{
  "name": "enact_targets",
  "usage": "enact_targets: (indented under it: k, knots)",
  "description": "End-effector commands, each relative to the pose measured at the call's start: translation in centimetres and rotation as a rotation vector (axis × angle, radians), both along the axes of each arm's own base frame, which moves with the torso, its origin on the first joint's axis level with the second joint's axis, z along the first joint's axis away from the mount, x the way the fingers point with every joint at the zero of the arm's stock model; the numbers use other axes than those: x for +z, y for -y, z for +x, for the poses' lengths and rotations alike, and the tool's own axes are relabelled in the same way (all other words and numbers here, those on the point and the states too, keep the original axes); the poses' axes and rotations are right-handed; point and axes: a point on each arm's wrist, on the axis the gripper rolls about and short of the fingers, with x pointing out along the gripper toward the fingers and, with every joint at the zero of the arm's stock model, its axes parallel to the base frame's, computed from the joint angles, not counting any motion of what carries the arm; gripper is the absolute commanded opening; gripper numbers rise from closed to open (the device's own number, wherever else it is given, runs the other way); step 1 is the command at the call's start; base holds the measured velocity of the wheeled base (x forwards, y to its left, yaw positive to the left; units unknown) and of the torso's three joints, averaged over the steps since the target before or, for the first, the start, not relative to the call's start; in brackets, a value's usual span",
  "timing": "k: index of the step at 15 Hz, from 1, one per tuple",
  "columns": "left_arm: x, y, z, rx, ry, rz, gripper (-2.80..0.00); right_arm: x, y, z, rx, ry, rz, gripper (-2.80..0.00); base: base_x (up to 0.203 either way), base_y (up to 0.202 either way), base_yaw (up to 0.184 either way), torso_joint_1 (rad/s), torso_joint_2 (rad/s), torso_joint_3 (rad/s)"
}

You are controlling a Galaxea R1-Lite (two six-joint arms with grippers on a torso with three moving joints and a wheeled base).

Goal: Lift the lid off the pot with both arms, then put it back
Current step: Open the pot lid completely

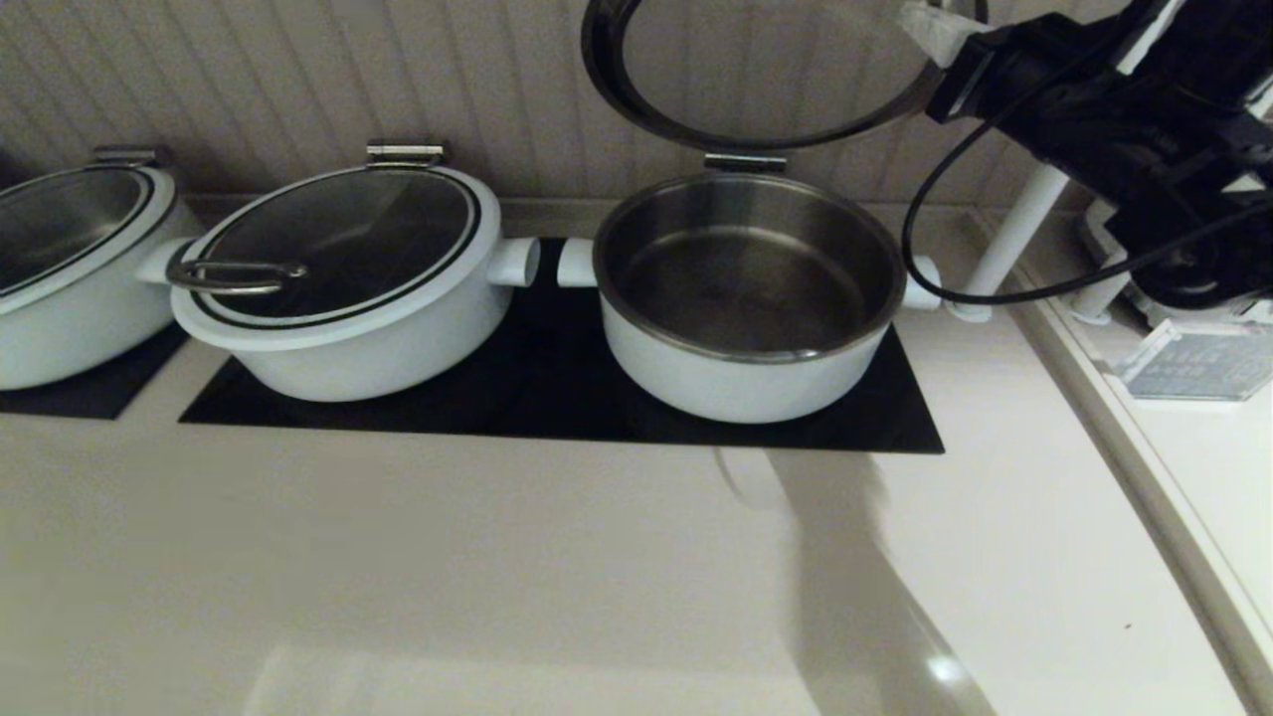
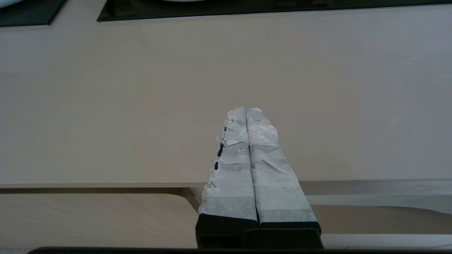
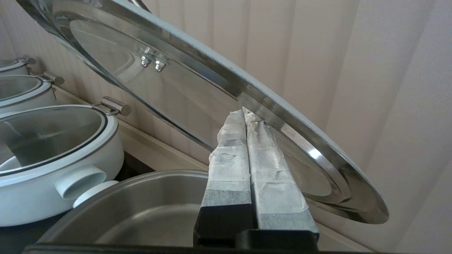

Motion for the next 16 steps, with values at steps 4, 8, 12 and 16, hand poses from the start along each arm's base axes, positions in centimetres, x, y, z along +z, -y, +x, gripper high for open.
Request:
enact_targets:
  k: [4, 8, 12, 16]
  knots:
    - [0.0, 0.0, -0.01, 0.001, 0.002, 0.0, -2.8, 0.18, 0.14, -0.07, -0.001, 0.011, 0.001, -2.8, 0.0, 0.0, 0.0, 0.0, 0.0, 0.0]
    - [0.0, 0.0, -0.01, 0.001, 0.001, 0.0, -2.8, 0.14, 0.14, -0.05, -0.001, 0.009, 0.001, -2.8, 0.0, 0.0, 0.0, 0.0, 0.0, 0.0]
    - [0.0, 0.0, -0.01, 0.001, 0.002, 0.0, -2.8, 0.1, 0.15, -0.13, -0.001, 0.006, 0.0, -2.8, 0.0, 0.0, 0.0, 0.0, 0.0, 0.0]
    - [0.0, 0.0, -0.01, 0.001, 0.002, 0.0, -2.8, 0.04, 0.21, -0.59, -0.001, -0.002, -0.002, -2.8, 0.0, 0.0, 0.0, 0.0, 0.0, 0.0]
